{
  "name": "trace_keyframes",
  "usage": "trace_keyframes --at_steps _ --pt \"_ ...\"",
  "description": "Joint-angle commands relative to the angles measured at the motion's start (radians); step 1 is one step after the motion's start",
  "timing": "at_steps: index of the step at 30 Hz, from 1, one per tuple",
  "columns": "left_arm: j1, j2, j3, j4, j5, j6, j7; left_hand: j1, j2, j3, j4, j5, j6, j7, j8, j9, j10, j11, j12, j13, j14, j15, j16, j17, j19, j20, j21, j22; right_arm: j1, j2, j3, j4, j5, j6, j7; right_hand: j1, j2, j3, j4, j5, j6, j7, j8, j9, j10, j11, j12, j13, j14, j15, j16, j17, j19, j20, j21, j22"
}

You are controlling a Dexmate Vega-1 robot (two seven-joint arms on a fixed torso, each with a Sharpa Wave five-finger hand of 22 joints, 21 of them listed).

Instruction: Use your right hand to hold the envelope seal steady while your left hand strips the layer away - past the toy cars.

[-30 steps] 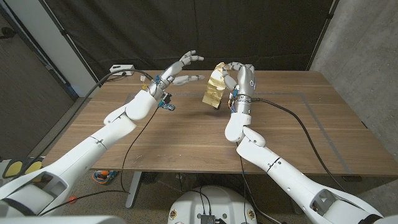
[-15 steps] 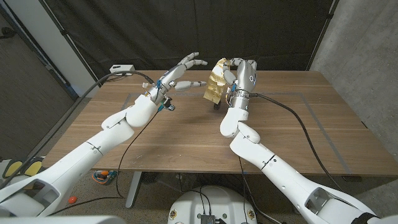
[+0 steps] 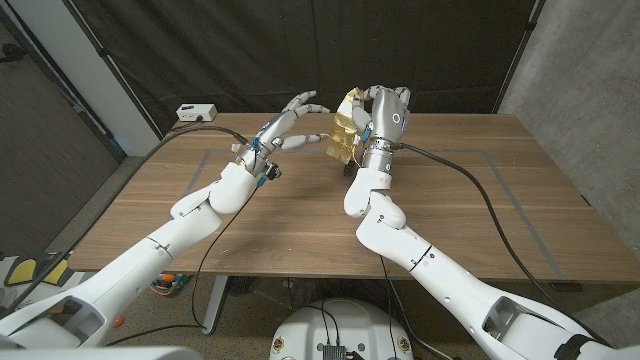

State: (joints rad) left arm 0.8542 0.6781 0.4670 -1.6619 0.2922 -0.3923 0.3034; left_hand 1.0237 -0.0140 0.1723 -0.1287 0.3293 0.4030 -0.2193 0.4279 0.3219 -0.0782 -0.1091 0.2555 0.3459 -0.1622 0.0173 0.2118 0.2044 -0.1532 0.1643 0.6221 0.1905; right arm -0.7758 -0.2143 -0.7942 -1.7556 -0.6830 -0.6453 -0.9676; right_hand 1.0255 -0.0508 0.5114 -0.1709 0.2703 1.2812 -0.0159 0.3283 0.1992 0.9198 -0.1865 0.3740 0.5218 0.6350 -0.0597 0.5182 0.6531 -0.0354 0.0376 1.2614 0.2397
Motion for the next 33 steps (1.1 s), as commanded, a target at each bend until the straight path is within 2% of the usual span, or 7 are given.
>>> trace_keyframes --at_steps 1,9,17,22,24,29,33 --pt "-0.030 -0.065 0.031 0.090 -0.144 -0.073 -0.051 0.017 0.000 -0.003 -0.004 -0.002 0.035 0.001 0.012 -0.003 0.013 -0.008 0.007 -0.002 0.002 -0.007 0.006 0.000 0.008 0.003 0.004 0.001 0.067 0.043 -0.085 0.049 -0.108 -0.175 0.018 0.021 0.007 -0.005 -0.001 0.008 0.002 0.006 0.030 0.027 0.013 -0.018 0.009 0.009 -0.011 -0.167 0.014 0.012 -0.015 0.004 0.012 0.007" --pt "-0.042 -0.084 0.033 0.117 -0.259 -0.094 -0.128 0.021 -0.021 -0.025 -0.003 0.002 0.115 0.003 0.029 -0.019 0.028 -0.012 0.009 -0.009 0.008 -0.009 0.005 -0.004 0.011 0.002 -0.005 -0.001 0.099 0.063 -0.112 0.088 -0.124 -0.226 0.025 0.027 0.007 -0.008 0.001 0.013 0.000 0.009 0.027 0.027 0.008 -0.015 0.018 0.021 -0.016 -0.167 0.023 0.030 -0.027 0.008 0.031 0.018" --pt "-0.047 -0.097 0.029 0.126 -0.259 -0.102 -0.125 0.044 -0.014 -0.031 -0.005 -0.001 0.214 0.000 0.054 -0.035 0.044 -0.027 0.010 -0.018 0.019 -0.029 0.006 -0.006 0.029 -0.011 -0.007 0.000 0.116 0.065 -0.128 0.099 -0.125 -0.241 0.025 0.028 0.005 -0.007 0.002 0.018 -0.001 0.010 0.026 0.027 0.001 -0.014 0.023 0.030 -0.019 -0.167 0.024 0.039 -0.035 0.010 0.046 0.025" --pt "-0.035 -0.102 0.017 0.106 -0.176 -0.078 -0.049 0.088 0.010 -0.016 -0.015 -0.013 0.261 -0.002 0.059 -0.051 0.066 -0.038 0.015 -0.024 0.036 -0.045 0.011 -0.006 0.054 -0.026 -0.002 0.002 0.119 0.053 -0.132 0.087 -0.115 -0.226 0.034 0.027 0.005 -0.006 0.003 0.021 -0.001 0.010 0.026 0.029 0.000 -0.014 0.027 0.035 -0.019 -0.167 0.024 0.041 -0.038 0.009 0.055 0.028" --pt "-0.030 -0.100 0.012 0.093 -0.129 -0.061 -0.012 0.155 0.044 0.012 -0.031 -0.034 0.282 -0.003 0.053 -0.069 0.075 -0.046 0.014 -0.030 0.047 -0.051 0.012 -0.006 0.073 -0.032 0.003 0.003 0.117 0.048 -0.130 0.077 -0.109 -0.216 0.038 0.028 0.005 -0.005 0.003 0.022 -0.002 0.009 0.026 0.029 0.000 -0.015 0.029 0.036 -0.020 -0.167 0.023 0.042 -0.038 0.009 0.057 0.029" --pt "-0.026 -0.098 0.007 0.079 -0.047 -0.040 0.057 0.179 0.050 0.019 -0.033 -0.053 0.293 -0.003 0.050 -0.076 0.081 -0.048 0.015 -0.031 0.055 -0.055 0.012 -0.007 0.088 -0.038 0.007 0.003 0.115 0.043 -0.133 0.071 -0.110 -0.203 0.032 0.027 0.003 -0.001 0.003 0.025 -0.001 0.009 0.026 0.031 -0.001 -0.015 0.033 0.041 -0.017 -0.168 0.021 0.042 -0.040 0.008 0.066 0.032" --pt "-0.047 -0.082 0.019 0.092 -0.054 -0.063 0.026 0.171 0.025 0.002 -0.027 -0.068 0.291 0.000 0.043 -0.086 0.085 -0.051 0.015 -0.033 0.060 -0.058 0.011 -0.009 0.092 -0.041 0.005 0.002 0.114 0.039 -0.136 0.066 -0.113 -0.196 0.032 0.027 0.002 0.001 0.003 0.027 -0.001 0.008 0.026 0.031 0.001 -0.014 0.036 0.045 -0.016 -0.168 0.018 0.042 -0.041 0.007 0.071 0.034"
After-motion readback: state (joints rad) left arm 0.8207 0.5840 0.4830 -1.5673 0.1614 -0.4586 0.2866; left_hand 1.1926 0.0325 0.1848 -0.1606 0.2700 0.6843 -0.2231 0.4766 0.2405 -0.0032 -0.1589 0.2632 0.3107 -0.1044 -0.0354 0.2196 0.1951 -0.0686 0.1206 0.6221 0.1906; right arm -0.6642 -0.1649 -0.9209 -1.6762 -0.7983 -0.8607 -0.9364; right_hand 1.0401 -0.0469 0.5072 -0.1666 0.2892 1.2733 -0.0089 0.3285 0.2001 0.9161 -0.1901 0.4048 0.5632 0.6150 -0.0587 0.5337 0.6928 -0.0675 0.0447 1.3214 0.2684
